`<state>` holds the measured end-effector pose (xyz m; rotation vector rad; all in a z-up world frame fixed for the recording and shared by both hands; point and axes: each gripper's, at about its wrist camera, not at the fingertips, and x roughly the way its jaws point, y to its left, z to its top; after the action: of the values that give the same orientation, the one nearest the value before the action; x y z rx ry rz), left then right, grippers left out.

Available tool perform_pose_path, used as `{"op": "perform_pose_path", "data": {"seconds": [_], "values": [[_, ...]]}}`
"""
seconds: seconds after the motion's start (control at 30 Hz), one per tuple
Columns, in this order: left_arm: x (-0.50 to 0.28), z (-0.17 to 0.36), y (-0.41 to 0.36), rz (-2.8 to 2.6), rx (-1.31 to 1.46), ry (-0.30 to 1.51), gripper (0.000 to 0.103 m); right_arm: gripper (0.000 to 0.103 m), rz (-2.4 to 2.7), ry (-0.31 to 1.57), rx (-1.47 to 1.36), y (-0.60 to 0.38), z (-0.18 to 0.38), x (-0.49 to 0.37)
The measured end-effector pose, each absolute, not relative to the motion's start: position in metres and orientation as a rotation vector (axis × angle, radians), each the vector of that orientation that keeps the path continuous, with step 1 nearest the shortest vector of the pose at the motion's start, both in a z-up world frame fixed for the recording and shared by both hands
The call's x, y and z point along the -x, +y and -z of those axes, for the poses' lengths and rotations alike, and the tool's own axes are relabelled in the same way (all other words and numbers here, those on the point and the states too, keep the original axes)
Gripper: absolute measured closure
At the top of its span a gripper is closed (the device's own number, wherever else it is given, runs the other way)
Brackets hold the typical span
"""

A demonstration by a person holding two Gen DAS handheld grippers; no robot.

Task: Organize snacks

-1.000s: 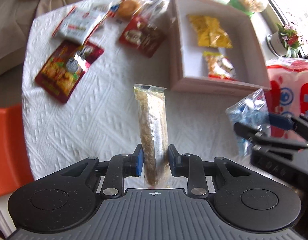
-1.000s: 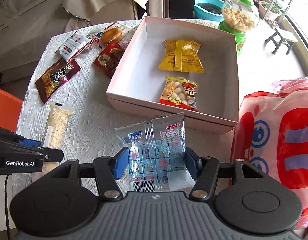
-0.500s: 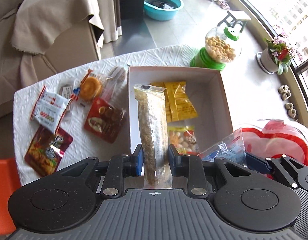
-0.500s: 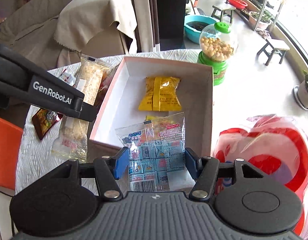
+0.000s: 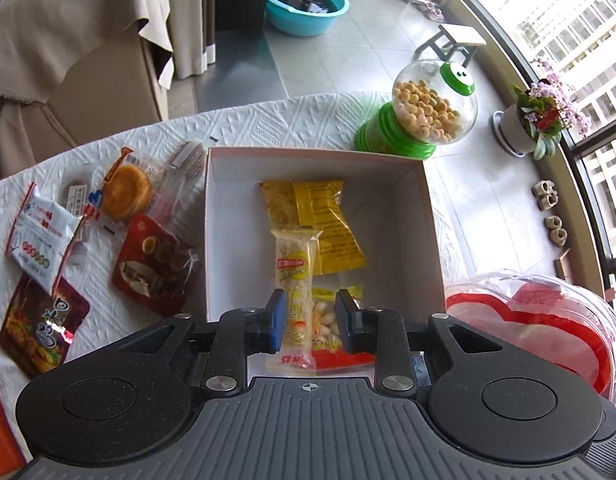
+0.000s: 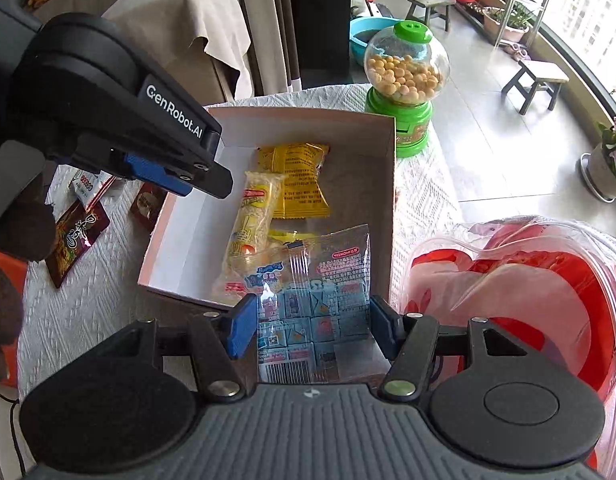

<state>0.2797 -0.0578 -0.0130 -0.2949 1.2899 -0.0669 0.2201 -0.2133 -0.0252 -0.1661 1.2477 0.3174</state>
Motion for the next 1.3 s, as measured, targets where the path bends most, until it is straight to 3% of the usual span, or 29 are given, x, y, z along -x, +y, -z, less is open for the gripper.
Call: {"op": "perform_pose_path", "data": {"seconds": [0.27,0.73,1.03,1.3], "values": [[-0.246,0.004,-0.003,-0.036,0.395,1.245,0.072,0.043,-0.301,1.219,0.16,-0.203,0.027,-0.242],[-0.17,0.059,0.104,-0.223,0.542,1.325,0.072,0.042,-0.289,1.239,0.147,-0.156,0.048,-0.283],[-0.171,0.078,0.168,-0.345,0.477,1.202,0.072,0.042,-0.331,1.261,0.193,-0.102,0.06,-0.283],[-0.178,0.108,0.205,-0.327,0.509,1.252,0.072,0.042,-0.486,1.218,0.301,-0.005,0.063,-0.282]]}}
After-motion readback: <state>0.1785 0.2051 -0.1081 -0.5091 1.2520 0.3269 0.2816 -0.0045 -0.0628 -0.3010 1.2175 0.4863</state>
